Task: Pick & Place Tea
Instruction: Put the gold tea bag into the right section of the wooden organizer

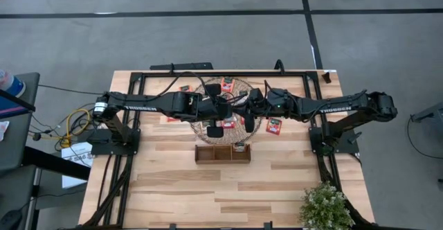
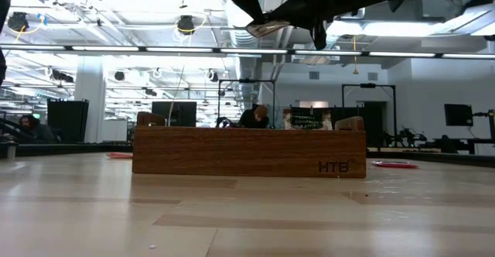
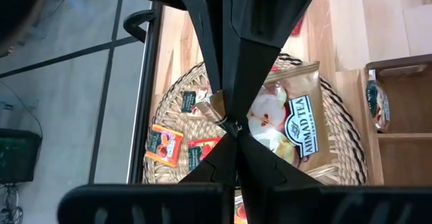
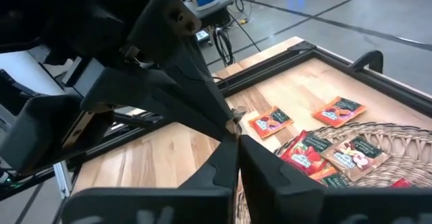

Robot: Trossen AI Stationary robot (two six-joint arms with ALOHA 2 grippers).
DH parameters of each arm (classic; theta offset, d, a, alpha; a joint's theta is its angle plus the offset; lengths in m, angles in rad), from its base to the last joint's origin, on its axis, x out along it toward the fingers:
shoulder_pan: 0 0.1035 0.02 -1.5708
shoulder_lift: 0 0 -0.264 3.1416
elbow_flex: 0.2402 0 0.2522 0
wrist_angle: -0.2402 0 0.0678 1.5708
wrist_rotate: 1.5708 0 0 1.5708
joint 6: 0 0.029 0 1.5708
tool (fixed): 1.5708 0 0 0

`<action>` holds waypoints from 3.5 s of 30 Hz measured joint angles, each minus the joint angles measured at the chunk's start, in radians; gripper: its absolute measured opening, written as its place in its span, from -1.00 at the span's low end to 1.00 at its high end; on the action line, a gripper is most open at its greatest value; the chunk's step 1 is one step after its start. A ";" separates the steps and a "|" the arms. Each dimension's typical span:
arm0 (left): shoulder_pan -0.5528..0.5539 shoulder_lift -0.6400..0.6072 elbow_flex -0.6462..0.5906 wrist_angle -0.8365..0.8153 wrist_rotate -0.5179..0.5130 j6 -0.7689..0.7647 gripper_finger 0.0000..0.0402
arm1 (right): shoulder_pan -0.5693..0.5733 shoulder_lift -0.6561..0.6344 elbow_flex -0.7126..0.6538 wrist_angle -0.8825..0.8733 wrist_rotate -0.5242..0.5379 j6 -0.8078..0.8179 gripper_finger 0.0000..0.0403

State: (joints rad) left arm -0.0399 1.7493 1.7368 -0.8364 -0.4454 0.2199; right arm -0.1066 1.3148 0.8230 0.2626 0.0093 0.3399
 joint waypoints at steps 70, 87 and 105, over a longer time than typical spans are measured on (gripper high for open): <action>0.004 -1.297 -1.258 0.464 0.165 -0.712 -0.62 | 0.584 0.164 -0.215 0.353 0.892 0.300 -1.00; 0.004 -1.441 -1.349 0.471 0.172 -0.733 -0.62 | 0.577 0.164 -0.215 0.293 0.910 0.534 -1.00; 0.004 -1.441 -1.349 0.433 0.172 -0.728 -0.62 | 0.611 0.164 -0.214 0.197 0.964 0.378 -1.00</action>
State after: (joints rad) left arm -0.0357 0.3080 0.3878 -0.4034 -0.2729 -0.5084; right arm 0.5047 1.4792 0.6086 0.4601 0.9732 0.7175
